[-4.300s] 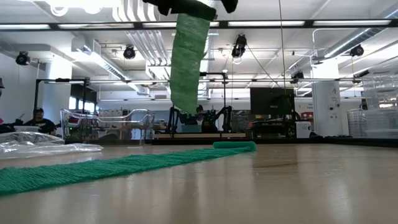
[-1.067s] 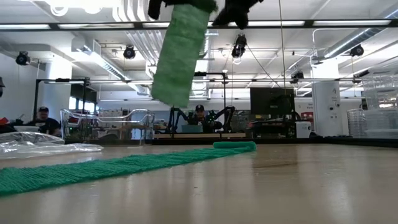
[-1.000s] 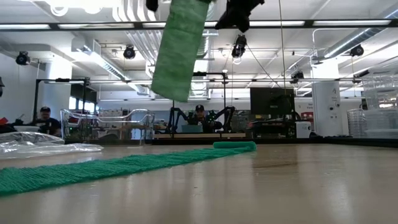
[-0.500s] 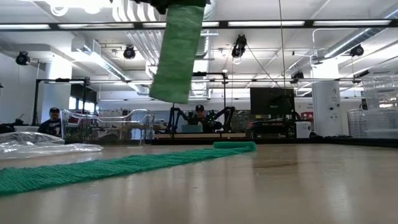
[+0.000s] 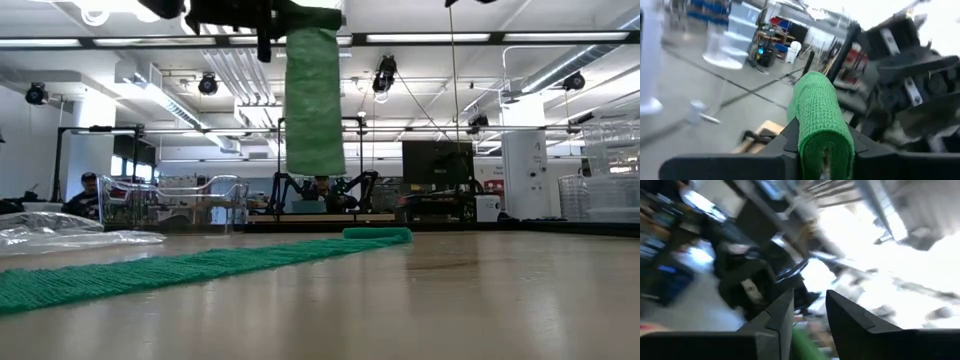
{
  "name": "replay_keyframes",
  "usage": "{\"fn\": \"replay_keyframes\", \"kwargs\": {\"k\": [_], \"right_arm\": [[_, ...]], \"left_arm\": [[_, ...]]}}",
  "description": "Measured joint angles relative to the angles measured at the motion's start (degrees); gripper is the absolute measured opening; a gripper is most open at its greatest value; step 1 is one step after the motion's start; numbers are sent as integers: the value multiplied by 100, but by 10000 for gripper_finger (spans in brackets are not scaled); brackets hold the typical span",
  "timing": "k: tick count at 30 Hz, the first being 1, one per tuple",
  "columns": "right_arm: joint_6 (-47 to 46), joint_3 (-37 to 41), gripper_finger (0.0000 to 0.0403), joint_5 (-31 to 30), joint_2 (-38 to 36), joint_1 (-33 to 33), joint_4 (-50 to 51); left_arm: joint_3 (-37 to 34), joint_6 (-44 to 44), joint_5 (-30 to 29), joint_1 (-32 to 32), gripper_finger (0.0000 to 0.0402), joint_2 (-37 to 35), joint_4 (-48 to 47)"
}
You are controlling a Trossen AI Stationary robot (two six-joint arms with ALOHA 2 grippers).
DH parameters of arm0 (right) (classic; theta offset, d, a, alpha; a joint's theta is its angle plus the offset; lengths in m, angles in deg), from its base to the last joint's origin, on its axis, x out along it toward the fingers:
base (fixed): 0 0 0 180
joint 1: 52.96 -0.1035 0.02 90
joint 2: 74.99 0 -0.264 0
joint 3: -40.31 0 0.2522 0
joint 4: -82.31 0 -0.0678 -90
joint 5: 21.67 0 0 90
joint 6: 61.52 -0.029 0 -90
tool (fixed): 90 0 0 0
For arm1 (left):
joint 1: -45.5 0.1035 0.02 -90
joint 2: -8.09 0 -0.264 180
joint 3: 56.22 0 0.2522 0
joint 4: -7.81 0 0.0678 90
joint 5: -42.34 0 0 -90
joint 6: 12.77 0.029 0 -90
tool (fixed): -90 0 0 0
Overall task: Roll bandage
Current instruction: Roll the green bandage
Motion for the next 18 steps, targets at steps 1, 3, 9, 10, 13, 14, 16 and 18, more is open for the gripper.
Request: {"fn": "replay_keyframes", "kwargs": {"k": [1, 3, 9, 10, 13, 14, 16, 18], "right_arm": [[311, -2, 100, -192, 91, -30, -216], [856, -2, 87, -552, 302, -67, -675], [1508, -10, 16, -1166, 680, -93, -1422], [1569, -36, 8, -1170, 705, -91, -1407], [1784, -203, 8, -1207, 867, -93, -1405], [1870, -274, 8, -1297, 936, -93, -1394], [2072, -433, 3, -1519, 1073, -95, -1396], [2351, -566, 2, -1749, 1186, -93, -1396]], "left_arm": [[-11, -455, 141, 43, 50, 49, 153], [-12, -1314, 585, 153, 50, 129, 561], [-12, -2610, 1000, 332, 50, 199, 1318], [-12, -2654, 994, 344, 50, 199, 1389], [-12, -2698, 991, 347, 50, 199, 1601], [-12, -2702, 991, 348, 50, 199, 1643], [-12, -2704, 1004, 341, 50, 199, 1655], [-12, -2706, 1068, 342, 50, 200, 1696]]}}
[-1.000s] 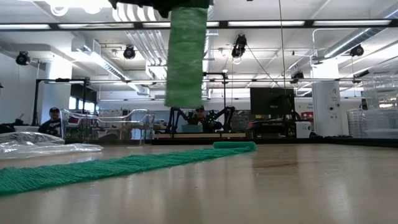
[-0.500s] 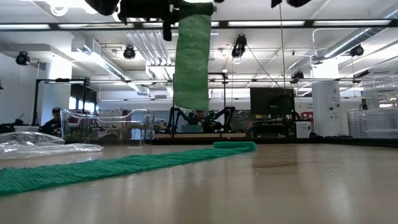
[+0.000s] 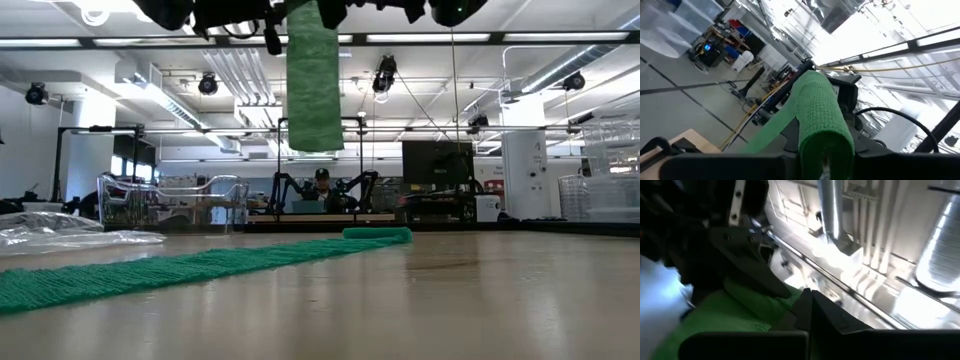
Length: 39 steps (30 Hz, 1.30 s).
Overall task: Roll bandage
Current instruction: Roll the green bandage
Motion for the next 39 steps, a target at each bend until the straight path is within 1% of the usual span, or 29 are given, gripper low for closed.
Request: {"fn": "replay_keyframes", "kwargs": {"k": [3, 9, 13, 14, 17, 19, 22, 24, 26, 30, 33, 34, 36, 38, 39], "right_arm": [[391, -112, 2, -414, 85, -1, 2], [443, -59, 1, -706, -66, 0, 85], [-47, -47, 0, -713, -220, -2, 64], [-190, -50, 0, -680, -244, 5, 75], [-468, -50, 0, -475, -268, -41, 126], [-703, -50, 0, -351, -268, -92, 149], [-1443, -56, 4, -280, -356, -111, 390], [-2055, -56, 13, -125, -556, -78, 993], [-2743, -57, 29, 329, -813, 35, 1673], [-3963, -226, 79, 1538, -1258, 377, 3251], [-4422, -401, 122, 2287, -1429, 682, 4261], [-4530, -437, 136, 2437, -1453, 766, 4465], [-4755, -455, 162, 2542, -1487, 879, 4650], [-4952, -456, 185, 2570, -1495, 964, 4760], [-5090, -456, 195, 2587, -1495, 1020, 4797]], "left_arm": [[-11, 41, 256, 8, 50, 5, 38], [-185, 102, 402, 20, 50, -36, 264], [-192, 262, 520, 25, 50, -69, 298], [-192, 368, 648, 28, 50, -71, 300], [-195, 801, 665, 26, 50, -83, 270], [-195, 1395, 725, 37, 50, -88, 202], [-195, 2595, 822, 73, 50, -125, 25], [-195, 3447, 809, 78, 50, -164, -261], [-195, 4269, 751, 76, 50, -200, -542], [-195, 5393, 703, 78, 50, -218, -818], [-195, 6182, 691, 84, 50, -231, -831], [-195, 6532, 690, 83, 50, -234, -866], [-195, 7454, 673, 77, 50, -242, -992], [-192, 8616, 625, 54, 50, -251, -1234], [-192, 9212, 504, 30, 50, -251, -1345]]}}
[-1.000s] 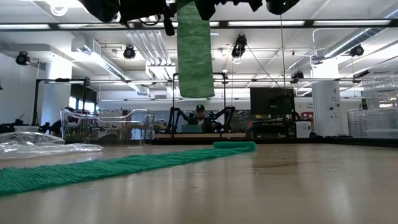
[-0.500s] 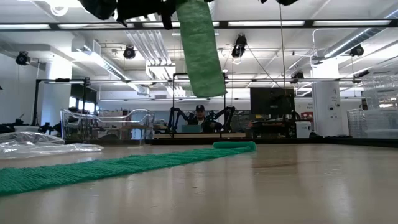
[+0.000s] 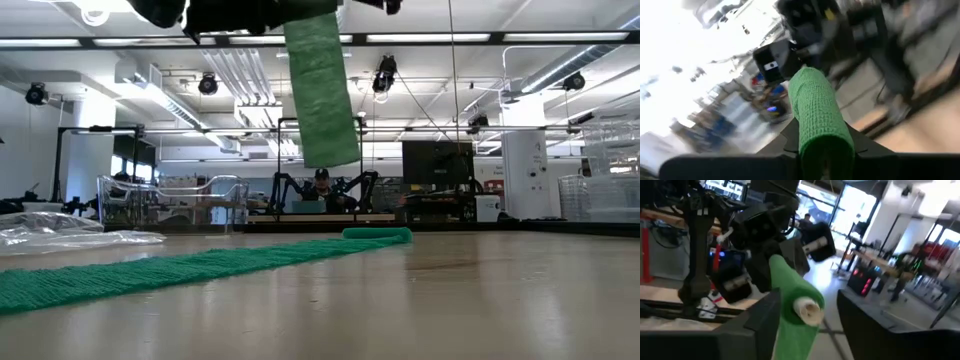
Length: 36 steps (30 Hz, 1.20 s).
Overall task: Roll bandage
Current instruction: Roll the green bandage
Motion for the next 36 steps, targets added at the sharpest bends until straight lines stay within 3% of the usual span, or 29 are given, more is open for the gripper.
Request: {"fn": "replay_keyframes", "kwargs": {"k": [5, 9, 13, 18, 22, 36], "right_arm": [[-1108, 0, 242, 633, 41, 353, 164], [-1939, 0, 270, 1470, 202, 679, 46], [-1844, 0, 281, 1733, 320, 812, -19], [-764, -4, 271, 2414, 350, 692, -280], [-209, -4, 255, 2452, 391, 558, -257], [-1313, 4, 220, 2400, 761, 505, -226]], "left_arm": [[0, 3047, -979, -197, 50, 0, -584], [0, 4285, -1478, -401, 50, 2, -697], [0, 4638, -1490, -619, 50, 2, -760], [0, 5130, -1499, -787, 50, -2, -890], [0, 5161, -1499, -826, 50, -49, -895], [0, 6190, -1507, -831, 50, -192, -914]]}}
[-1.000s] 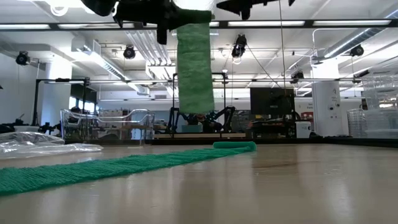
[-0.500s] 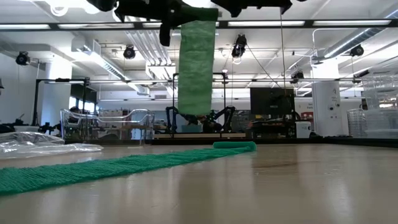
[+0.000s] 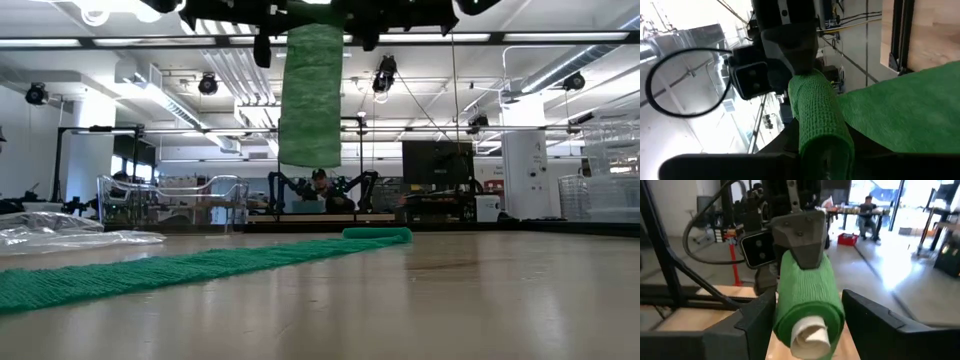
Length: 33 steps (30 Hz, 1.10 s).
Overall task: Roll bandage
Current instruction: Roll the green bandage
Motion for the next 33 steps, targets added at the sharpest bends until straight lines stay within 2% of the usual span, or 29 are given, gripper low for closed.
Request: {"fn": "replay_keyframes", "kwargs": {"k": [8, 21, 33], "right_arm": [[-1065, 1, 224, 9, 2, -14, -40], [-3627, 1, 201, 100, 372, -73, -483], [-3711, 2, 203, -74, 365, -108, -687]], "left_arm": [[0, 273, -7, 0, 50, 0, -2], [0, 1005, -8, 7, 50, 0, -9], [0, 1020, 6, 7, 50, 0, 4]]}}
